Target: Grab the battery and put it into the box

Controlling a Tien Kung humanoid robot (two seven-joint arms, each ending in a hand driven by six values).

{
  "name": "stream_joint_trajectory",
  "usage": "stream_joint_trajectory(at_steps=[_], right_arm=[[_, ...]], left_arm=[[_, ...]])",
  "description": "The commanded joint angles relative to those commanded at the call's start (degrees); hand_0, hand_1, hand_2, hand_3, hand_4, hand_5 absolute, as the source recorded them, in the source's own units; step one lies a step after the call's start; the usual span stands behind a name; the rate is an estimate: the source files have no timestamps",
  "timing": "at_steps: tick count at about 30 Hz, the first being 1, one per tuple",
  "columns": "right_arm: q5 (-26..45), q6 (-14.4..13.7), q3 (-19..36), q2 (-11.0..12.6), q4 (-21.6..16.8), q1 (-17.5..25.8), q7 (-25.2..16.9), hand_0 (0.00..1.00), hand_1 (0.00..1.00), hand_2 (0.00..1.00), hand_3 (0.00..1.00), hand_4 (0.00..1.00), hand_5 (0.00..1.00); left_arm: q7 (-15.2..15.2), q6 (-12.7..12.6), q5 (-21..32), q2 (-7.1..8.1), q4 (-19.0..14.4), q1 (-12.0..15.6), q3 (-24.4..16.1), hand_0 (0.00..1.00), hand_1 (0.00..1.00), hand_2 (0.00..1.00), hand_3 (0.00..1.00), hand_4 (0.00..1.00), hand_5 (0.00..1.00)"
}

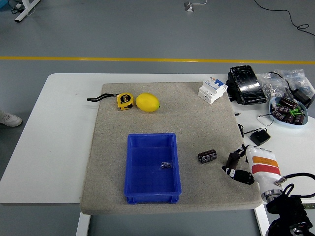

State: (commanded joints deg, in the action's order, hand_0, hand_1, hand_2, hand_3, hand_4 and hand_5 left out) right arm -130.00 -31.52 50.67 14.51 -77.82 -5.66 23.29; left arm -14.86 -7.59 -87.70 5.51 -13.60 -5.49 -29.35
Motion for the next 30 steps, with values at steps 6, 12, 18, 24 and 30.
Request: stream_joint_trajectory(at_steps=[6, 12, 18, 24, 30], right_arm=[[0.00, -0.35, 0.11, 0.05, 0.07, -0.21, 0.02, 0.182, 0.375, 0.458, 0.484, 0.871, 0.304], [0.00, -0.11, 0.39, 0.11, 0.05, -0.11, -0.08, 0.185, 0.374, 0.456, 0.481, 0.863, 0.295], [0.00, 0.17, 0.46, 0.13, -0.01, -0.06, -0.20, 0.187, 0.372, 0.454, 0.481, 0.847, 0.281], [0.00, 0.35, 0.59, 0.24, -0.35, 0.08, -0.25, 0.177, 0.361, 0.448, 0.476, 0.844, 0.280], [0.00, 0.51, 0.64, 0.31, -0.74, 0.17, -0.30, 0.164, 0.349, 0.441, 0.471, 0.832, 0.272]], left_arm=[[0.09, -0.03, 0.42, 0.02, -0.03, -0.15, 0.33, 0.730, 0.630, 0.703, 0.671, 0.715, 0.665], [0.18, -0.04, 0.65, 0.00, -0.03, -0.26, 0.51, 0.730, 0.630, 0.703, 0.672, 0.716, 0.665], [0.19, 0.03, 0.60, -0.02, -0.04, -0.31, 0.51, 0.731, 0.630, 0.702, 0.672, 0.717, 0.665], [0.24, 0.26, 0.53, 0.05, -0.04, -0.31, 0.53, 0.731, 0.630, 0.700, 0.671, 0.717, 0.666], [0.28, 0.35, 0.55, 0.09, -0.06, -0.33, 0.57, 0.730, 0.629, 0.701, 0.672, 0.718, 0.666]])
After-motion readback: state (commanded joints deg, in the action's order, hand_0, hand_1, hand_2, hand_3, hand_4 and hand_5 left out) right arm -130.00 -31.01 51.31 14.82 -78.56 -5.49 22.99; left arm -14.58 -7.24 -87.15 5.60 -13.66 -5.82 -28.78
